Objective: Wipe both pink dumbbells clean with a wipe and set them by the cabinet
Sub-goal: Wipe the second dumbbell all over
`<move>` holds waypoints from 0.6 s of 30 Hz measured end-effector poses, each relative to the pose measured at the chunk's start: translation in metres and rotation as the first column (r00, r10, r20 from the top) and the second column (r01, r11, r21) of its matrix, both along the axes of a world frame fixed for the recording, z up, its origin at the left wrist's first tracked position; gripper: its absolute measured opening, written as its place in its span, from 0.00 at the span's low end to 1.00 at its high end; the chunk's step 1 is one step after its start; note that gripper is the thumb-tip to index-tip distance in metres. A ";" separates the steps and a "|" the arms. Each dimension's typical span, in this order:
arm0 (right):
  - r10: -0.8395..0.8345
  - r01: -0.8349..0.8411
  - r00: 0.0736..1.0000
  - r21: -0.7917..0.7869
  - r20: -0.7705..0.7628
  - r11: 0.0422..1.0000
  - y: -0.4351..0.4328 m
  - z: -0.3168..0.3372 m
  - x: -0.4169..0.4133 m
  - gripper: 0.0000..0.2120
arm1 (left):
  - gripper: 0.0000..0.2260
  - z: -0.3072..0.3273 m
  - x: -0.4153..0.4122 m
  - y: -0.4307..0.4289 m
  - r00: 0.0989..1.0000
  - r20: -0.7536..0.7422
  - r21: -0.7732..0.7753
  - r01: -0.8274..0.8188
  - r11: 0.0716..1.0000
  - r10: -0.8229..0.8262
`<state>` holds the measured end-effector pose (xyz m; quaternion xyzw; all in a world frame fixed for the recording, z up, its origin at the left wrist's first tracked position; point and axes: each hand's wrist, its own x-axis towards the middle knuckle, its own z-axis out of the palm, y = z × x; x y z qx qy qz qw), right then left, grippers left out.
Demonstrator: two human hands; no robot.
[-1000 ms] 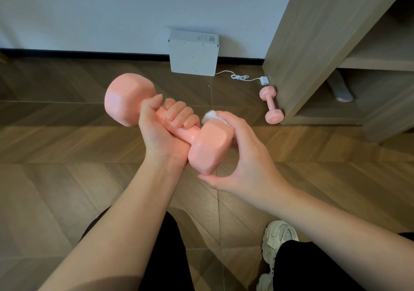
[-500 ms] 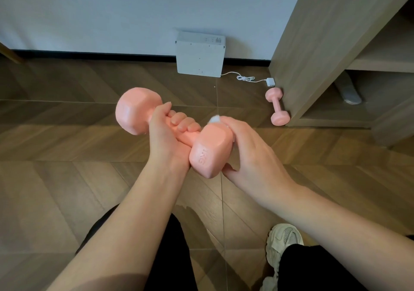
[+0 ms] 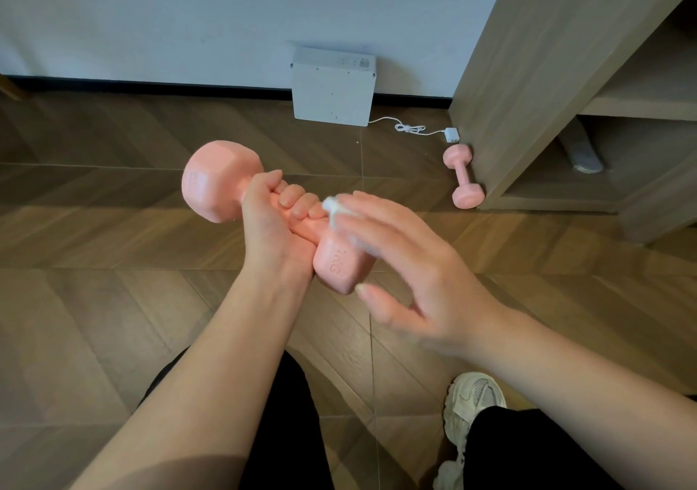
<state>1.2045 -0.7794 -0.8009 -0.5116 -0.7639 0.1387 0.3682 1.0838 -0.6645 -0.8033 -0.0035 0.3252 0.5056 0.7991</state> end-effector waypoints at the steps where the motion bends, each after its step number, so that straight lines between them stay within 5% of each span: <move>1: 0.016 -0.020 0.997 0.040 0.079 0.999 0.000 -0.001 0.000 0.23 | 0.16 -0.001 -0.001 0.001 1.000 0.002 -0.002 -0.005 1.000 0.006; 4: -0.050 0.052 0.997 -0.024 0.054 0.998 0.003 -0.003 0.001 0.22 | 0.17 -0.002 -0.001 0.000 1.000 0.004 0.006 -0.001 1.000 0.001; 8: -0.241 0.155 0.922 -0.281 -0.302 0.947 0.007 0.000 0.001 0.22 | 0.20 0.000 -0.001 0.001 0.999 0.017 0.053 0.026 0.998 -0.027; 10: -0.159 0.115 0.956 -0.182 -0.246 0.977 0.004 0.000 0.000 0.24 | 0.20 0.000 -0.002 0.002 0.998 0.055 0.058 0.024 0.998 -0.028; 14: -0.047 0.035 0.990 0.088 0.133 0.996 0.004 -0.006 0.001 0.29 | 0.21 0.000 -0.002 0.002 0.997 0.083 0.049 0.004 0.999 -0.008; 16: -0.080 0.078 0.993 0.021 0.084 0.997 0.007 -0.009 0.003 0.33 | 0.20 0.001 -0.002 0.001 0.997 0.073 0.070 0.010 0.997 -0.015; 18: -0.169 0.144 0.980 -0.209 -0.106 0.967 0.007 -0.009 0.001 0.39 | 0.20 0.003 -0.002 0.001 0.995 0.099 0.114 0.016 0.993 -0.028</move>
